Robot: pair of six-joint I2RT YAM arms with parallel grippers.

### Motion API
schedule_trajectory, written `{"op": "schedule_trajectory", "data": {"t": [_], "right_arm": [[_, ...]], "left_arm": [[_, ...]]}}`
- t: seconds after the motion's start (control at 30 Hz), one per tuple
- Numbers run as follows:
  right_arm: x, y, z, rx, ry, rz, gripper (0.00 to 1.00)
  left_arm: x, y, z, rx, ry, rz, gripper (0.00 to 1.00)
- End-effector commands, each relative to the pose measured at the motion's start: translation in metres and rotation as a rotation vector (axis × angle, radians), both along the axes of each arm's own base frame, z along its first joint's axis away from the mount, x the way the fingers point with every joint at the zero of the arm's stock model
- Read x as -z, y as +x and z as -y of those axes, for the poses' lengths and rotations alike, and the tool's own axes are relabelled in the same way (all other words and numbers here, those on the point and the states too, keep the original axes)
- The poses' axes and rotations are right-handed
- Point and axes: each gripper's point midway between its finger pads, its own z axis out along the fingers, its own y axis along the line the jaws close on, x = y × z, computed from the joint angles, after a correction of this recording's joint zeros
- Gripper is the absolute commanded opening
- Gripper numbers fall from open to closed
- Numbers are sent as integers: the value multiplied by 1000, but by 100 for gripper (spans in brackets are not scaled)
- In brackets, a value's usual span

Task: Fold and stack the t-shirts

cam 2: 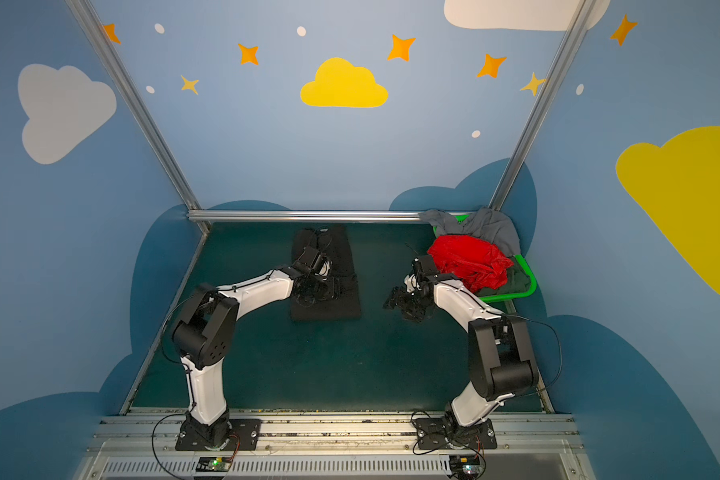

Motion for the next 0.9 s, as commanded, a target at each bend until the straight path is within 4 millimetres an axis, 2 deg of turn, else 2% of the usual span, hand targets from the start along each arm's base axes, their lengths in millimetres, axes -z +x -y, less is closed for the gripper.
{"op": "schedule_trajectory", "data": {"t": [0.0, 0.27, 0.47, 0.6, 0.7, 0.8, 0.87], "right_arm": [[-5, -1, 0, -10, 29, 21, 72], [-1, -3, -1, -11, 42, 3, 72], [0, -4, -1, -7, 45, -3, 71], [1, -7, -3, -5, 45, -6, 71], [0, -9, -8, -20, 20, 4, 71], [-1, -11, -16, -42, 14, 6, 71], [-2, -12, -21, -53, 11, 9, 71]], "left_arm": [[4, 18, -19, -27, 126, 65, 65], [10, 55, -30, -37, 224, 96, 62], [3, 89, -39, -59, 226, 127, 62], [-13, 114, -53, -84, 224, 163, 62], [-32, 132, -57, -86, 216, 201, 62], [-51, 143, -61, -78, 237, 235, 62], [-61, 142, -63, -78, 254, 248, 65]]}}
